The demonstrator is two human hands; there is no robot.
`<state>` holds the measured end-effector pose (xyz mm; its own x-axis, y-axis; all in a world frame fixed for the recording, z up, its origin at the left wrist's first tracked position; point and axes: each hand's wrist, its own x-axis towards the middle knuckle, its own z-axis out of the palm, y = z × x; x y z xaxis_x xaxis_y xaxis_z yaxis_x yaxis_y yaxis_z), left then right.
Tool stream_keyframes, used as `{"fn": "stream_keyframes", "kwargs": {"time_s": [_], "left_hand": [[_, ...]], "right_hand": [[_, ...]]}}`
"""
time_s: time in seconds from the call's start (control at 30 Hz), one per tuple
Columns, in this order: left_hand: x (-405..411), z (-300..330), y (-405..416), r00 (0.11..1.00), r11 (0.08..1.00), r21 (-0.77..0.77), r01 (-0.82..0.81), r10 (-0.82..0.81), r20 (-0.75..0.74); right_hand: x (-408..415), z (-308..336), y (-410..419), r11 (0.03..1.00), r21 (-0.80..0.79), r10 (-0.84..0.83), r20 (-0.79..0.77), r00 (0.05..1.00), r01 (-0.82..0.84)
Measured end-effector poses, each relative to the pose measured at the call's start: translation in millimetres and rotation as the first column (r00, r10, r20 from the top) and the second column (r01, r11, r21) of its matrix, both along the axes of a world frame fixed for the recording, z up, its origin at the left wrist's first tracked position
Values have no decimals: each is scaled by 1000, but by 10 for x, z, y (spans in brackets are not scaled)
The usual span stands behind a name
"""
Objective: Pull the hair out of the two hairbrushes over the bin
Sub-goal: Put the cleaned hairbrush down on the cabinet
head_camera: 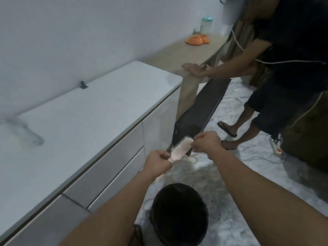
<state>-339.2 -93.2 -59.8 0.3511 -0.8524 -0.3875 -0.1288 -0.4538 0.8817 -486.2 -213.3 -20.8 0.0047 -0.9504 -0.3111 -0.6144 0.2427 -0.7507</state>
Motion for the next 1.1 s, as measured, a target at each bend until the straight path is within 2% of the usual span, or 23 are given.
{"fn": "stream_keyframes", "kwargs": {"time_s": [0.2,0.33,0.43,0.53,0.63,0.83,1.0,1.1], "left_hand": [[492,343,140,987,987,-34,-157,158,34],[895,486,163,958,958,-81,-277,282,58],[1217,538,120,923,922,-91,-376,381,49],[1551,544,92,883,885,-85,-458,464,69],[1880,571,118,836,840,-88,-536,542,78],[2523,681,282,771,773,-76,-630,634,57],[3000,581,290,675,677,-70,-732,736,60],[3236,437,237,622,629,-62,-775,777,98]], "right_hand": [[846,399,-22,982,74,166,125,978,-176],[1471,543,19,949,60,295,190,937,-311],[1900,696,55,920,7,382,204,902,-391],[2316,798,29,878,2,474,154,867,-480],[2776,867,1,803,33,588,123,800,-595],[3687,908,80,701,42,706,107,700,-712],[4395,877,221,493,21,869,-48,492,-870],[4739,854,278,410,33,908,-103,405,-911]]}}
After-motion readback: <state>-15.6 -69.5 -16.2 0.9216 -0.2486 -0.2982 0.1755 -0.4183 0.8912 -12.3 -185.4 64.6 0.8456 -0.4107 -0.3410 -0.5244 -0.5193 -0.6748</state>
